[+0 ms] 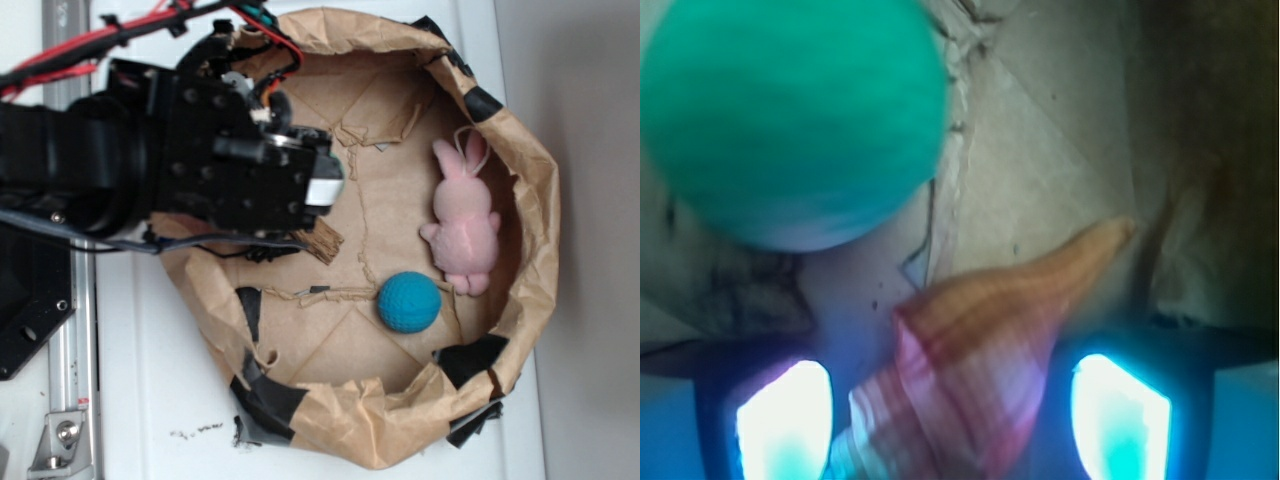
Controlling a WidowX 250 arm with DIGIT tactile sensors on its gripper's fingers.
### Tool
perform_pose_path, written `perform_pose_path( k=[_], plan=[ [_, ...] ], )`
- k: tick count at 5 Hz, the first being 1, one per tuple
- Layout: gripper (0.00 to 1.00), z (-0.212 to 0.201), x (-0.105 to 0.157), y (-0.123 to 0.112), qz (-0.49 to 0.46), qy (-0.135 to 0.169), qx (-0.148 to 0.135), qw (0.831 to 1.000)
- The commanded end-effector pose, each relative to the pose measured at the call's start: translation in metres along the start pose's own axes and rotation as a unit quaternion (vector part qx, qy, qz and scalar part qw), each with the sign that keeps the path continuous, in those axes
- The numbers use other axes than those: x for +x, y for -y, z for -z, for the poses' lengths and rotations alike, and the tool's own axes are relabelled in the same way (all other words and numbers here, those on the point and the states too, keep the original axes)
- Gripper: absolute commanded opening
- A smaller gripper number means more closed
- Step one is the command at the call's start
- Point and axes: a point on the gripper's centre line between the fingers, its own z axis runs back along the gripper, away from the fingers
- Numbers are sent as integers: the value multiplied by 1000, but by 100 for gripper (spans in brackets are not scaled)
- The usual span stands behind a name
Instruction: Grab the shell.
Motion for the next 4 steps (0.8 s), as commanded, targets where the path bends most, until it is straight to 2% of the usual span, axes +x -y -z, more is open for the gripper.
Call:
perform_pose_path(
  k=[1, 3, 4],
  plan=[
    [0, -1, 0, -17, -54, -17, -21, 998],
    [0, -1, 1, -19, -52, -14, -28, 998],
    [0, -1, 0, -19, -50, -13, -43, 998]
  ],
)
